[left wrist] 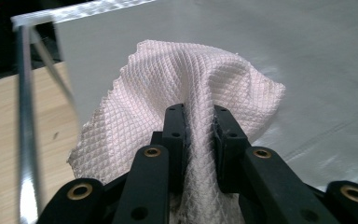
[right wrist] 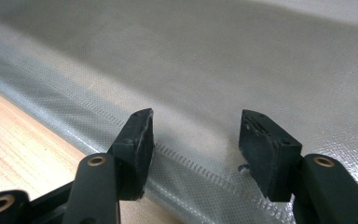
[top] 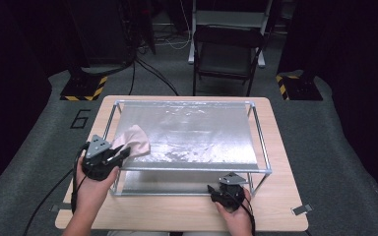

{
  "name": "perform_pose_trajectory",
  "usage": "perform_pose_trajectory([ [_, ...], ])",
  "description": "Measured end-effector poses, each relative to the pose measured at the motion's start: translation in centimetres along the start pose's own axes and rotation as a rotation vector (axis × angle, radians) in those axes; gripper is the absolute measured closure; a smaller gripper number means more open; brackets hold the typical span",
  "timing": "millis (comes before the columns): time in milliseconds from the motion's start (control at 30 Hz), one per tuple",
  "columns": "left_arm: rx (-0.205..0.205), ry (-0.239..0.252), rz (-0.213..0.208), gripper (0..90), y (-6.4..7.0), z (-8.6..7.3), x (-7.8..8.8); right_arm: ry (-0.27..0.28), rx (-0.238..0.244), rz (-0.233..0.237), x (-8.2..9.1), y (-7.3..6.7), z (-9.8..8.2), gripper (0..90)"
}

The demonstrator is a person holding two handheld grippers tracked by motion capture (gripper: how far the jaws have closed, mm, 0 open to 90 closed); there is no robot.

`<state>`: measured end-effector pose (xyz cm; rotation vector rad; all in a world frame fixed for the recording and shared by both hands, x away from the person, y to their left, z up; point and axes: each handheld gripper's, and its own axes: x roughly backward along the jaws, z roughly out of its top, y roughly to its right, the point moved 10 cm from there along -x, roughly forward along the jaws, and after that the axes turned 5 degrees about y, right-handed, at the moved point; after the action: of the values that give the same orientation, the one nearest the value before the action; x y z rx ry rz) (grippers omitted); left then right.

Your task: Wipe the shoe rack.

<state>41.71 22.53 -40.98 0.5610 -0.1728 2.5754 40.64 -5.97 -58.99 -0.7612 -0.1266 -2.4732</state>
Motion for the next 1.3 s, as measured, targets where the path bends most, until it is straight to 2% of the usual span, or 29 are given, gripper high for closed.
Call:
perform_pose_trajectory([
  [33,0.000,0.000,0.000,77.6,0.0,0.0,0.0,0.000,0.000,0.000,0.0,0.0,0.0,44.6],
  [133,-0.022,-0.001,-0.059,77.6,2.4,0.6,-1.2,0.000,0.001,0.000,0.0,0.0,0.0,44.6],
  [167,-0.022,-0.001,-0.059,77.6,2.4,0.6,-1.2,0.000,0.001,0.000,0.0,0.0,0.0,44.6],
  [200,-0.036,-0.004,-0.086,77.6,3.6,0.8,-1.7,0.001,0.001,-0.001,0.0,0.0,0.0,44.6],
  [233,-0.036,-0.004,-0.086,77.5,3.6,0.8,-1.7,0.001,0.001,-0.001,0.0,0.0,0.0,44.6],
  [267,-0.043,-0.002,-0.108,77.5,4.7,1.0,-2.3,0.000,0.001,0.000,0.0,0.0,0.0,44.6],
  [300,-0.043,-0.002,-0.108,77.6,4.7,1.0,-2.3,0.001,0.000,0.000,0.0,0.0,0.0,44.6],
  [333,-0.046,-0.003,-0.122,77.6,5.2,1.1,-2.6,0.001,0.000,0.000,0.0,0.0,0.0,44.6],
  [400,-0.064,0.001,-0.146,77.5,6.6,1.4,-3.1,0.000,0.001,0.000,0.0,0.0,0.0,44.6],
  [433,-0.083,0.005,-0.164,77.5,8.0,1.7,-3.6,0.001,0.001,0.000,0.0,0.0,0.0,44.6],
  [467,-0.093,0.005,-0.179,77.5,8.7,1.8,-3.8,0.000,0.001,-0.001,0.0,0.0,0.0,44.6],
  [567,-0.105,0.006,-0.203,74.9,9.4,2.0,-3.9,-0.002,0.005,-0.008,0.0,0.1,0.0,44.6],
  [600,-0.098,0.005,-0.229,71.5,9.7,2.1,-3.8,-0.002,0.005,-0.008,0.0,0.1,0.0,44.6],
  [700,-0.089,0.022,-0.225,62.8,9.4,2.4,-3.5,-0.002,0.004,-0.008,0.0,0.1,0.0,44.6],
  [767,-0.072,0.062,-0.229,57.4,8.8,2.8,-2.3,0.003,-0.004,0.003,0.0,0.0,0.0,44.6],
  [833,-0.070,0.071,-0.229,53.6,8.5,3.0,-1.8,0.004,-0.004,0.005,0.0,0.0,0.0,44.6],
  [900,-0.071,0.090,-0.213,51.7,7.6,3.0,-0.9,0.002,-0.003,0.003,0.0,0.0,0.0,44.6],
  [933,-0.064,0.102,-0.197,50.4,6.1,2.8,0.2,0.003,-0.004,0.004,0.0,0.0,0.0,44.6],
  [1000,-0.059,0.107,-0.193,49.2,5.7,2.7,0.4,0.003,-0.004,0.004,0.0,0.0,0.0,44.6],
  [1033,-0.059,0.109,-0.195,49.2,5.2,2.5,0.8,0.003,-0.004,0.004,0.0,0.0,0.0,44.6],
  [1067,-0.051,0.114,-0.179,48.5,4.1,2.0,1.5,0.002,-0.004,0.004,0.0,0.0,0.0,44.6],
  [1100,-0.051,0.114,-0.179,47.8,4.1,2.0,1.5,0.002,-0.004,0.004,0.0,0.0,0.0,44.6],
  [1133,-0.038,0.113,-0.175,47.1,3.2,1.4,1.9,0.003,-0.005,0.005,0.0,0.0,0.0,44.6],
  [1300,-0.033,0.101,-0.181,42.3,2.4,0.4,2.4,0.001,-0.007,0.008,0.0,0.0,0.0,44.5],
])
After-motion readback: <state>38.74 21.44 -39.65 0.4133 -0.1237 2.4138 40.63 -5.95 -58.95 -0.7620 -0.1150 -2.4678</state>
